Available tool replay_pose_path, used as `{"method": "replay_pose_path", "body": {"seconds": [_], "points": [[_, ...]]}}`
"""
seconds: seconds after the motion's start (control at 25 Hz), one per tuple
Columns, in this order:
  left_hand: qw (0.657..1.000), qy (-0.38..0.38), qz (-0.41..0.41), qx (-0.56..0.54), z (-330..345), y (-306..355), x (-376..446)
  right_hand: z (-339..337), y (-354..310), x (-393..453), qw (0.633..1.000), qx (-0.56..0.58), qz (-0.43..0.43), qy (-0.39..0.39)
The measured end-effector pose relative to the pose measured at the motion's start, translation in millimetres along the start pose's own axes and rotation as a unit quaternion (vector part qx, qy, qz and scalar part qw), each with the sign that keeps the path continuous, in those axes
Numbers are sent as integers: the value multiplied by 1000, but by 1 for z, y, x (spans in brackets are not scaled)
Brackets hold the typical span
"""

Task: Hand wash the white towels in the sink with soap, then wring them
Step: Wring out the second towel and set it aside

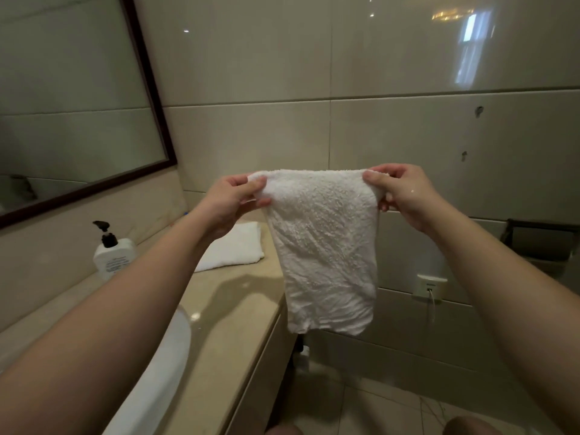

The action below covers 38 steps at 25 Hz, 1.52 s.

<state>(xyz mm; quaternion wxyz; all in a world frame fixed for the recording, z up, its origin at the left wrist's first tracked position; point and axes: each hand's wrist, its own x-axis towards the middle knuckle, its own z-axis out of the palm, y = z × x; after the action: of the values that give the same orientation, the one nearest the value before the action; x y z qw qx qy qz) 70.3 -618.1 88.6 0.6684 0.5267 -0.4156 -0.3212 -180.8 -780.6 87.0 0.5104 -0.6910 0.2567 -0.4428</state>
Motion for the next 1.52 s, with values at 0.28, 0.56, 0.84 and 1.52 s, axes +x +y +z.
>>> {"method": "replay_pose_path", "body": {"seconds": [0.28,0.56,0.84,1.52], "points": [[986,152,58,29,-34,38,4,67,-33,35,1000,11,-15,2],[958,214,192,22,-71,73,34,128,-59,89,994,58,-88,24],[964,227,137,21,-120,26,17,166,-9,75,996,47,-59,-45],[965,254,-44,54,-144,-92,-83,176,88,-47,986,-68,72,-135]]}}
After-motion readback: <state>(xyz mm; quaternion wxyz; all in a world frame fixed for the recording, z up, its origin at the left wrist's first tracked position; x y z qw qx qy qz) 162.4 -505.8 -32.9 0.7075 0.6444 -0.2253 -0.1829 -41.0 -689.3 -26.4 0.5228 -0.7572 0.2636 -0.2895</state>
